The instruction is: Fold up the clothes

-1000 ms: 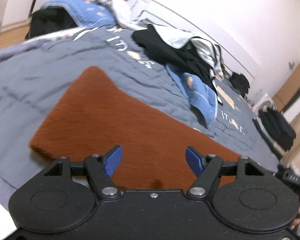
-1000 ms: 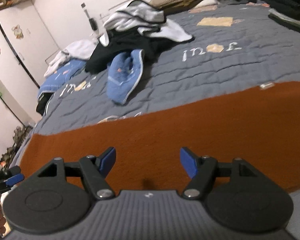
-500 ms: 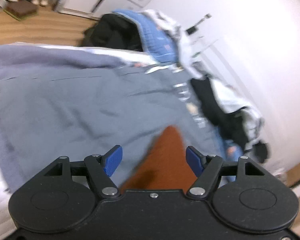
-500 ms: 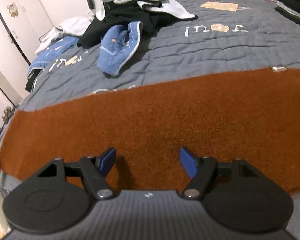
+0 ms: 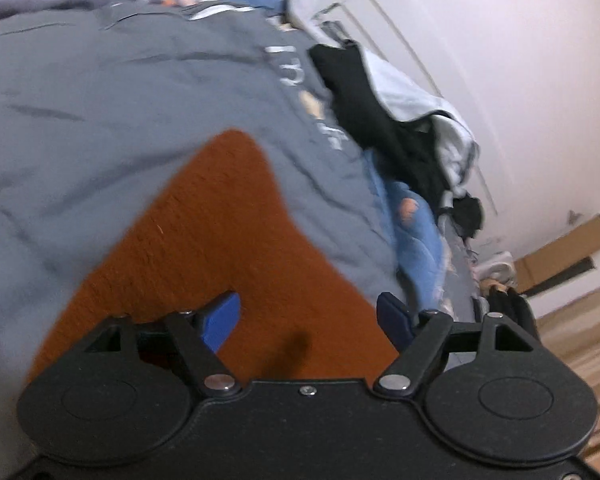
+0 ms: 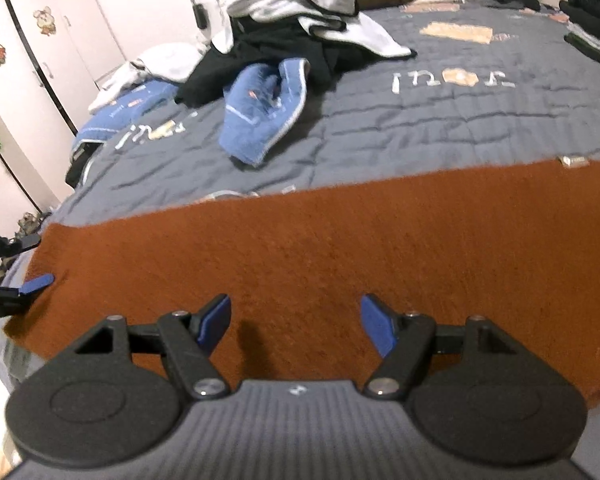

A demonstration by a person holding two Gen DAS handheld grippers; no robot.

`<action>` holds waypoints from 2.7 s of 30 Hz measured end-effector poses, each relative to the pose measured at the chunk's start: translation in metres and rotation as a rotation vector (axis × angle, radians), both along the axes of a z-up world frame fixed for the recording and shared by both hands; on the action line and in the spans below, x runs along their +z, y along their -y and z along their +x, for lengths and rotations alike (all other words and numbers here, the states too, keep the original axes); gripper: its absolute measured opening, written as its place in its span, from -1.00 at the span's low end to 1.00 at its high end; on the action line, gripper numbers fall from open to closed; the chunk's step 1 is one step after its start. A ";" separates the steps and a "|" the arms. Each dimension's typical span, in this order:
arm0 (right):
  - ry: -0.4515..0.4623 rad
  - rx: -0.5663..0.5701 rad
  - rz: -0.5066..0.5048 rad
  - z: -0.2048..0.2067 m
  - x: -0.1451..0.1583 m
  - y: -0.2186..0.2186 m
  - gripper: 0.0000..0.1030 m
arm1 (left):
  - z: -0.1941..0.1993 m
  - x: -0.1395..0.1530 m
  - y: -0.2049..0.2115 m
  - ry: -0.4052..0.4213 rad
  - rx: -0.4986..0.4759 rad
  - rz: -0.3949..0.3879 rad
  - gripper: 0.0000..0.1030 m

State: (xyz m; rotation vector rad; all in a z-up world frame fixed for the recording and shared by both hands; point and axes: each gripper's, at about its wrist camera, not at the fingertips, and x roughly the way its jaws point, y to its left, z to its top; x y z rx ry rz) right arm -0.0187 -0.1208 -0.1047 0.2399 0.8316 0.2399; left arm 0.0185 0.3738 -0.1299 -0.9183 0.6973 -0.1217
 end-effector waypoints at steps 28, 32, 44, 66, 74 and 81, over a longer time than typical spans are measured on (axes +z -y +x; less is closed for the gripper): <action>0.008 0.003 0.011 0.007 0.001 0.012 0.43 | 0.038 0.014 -0.001 0.042 0.244 0.088 0.58; 0.023 -0.023 0.017 0.007 0.005 0.018 0.43 | 0.031 0.020 -0.010 0.039 0.312 0.114 0.57; 0.061 0.029 0.064 0.001 0.027 0.008 0.43 | -0.026 0.058 -0.007 0.103 0.363 0.238 0.58; 0.093 0.126 0.056 -0.023 0.044 -0.035 0.43 | -0.108 0.051 0.016 -0.011 0.304 0.496 0.10; 0.076 0.132 0.051 -0.021 0.039 -0.038 0.43 | -0.101 0.027 0.005 -0.074 0.295 0.382 0.11; 0.064 0.141 0.046 -0.020 0.036 -0.042 0.44 | -0.102 0.012 -0.005 -0.097 0.338 0.264 0.14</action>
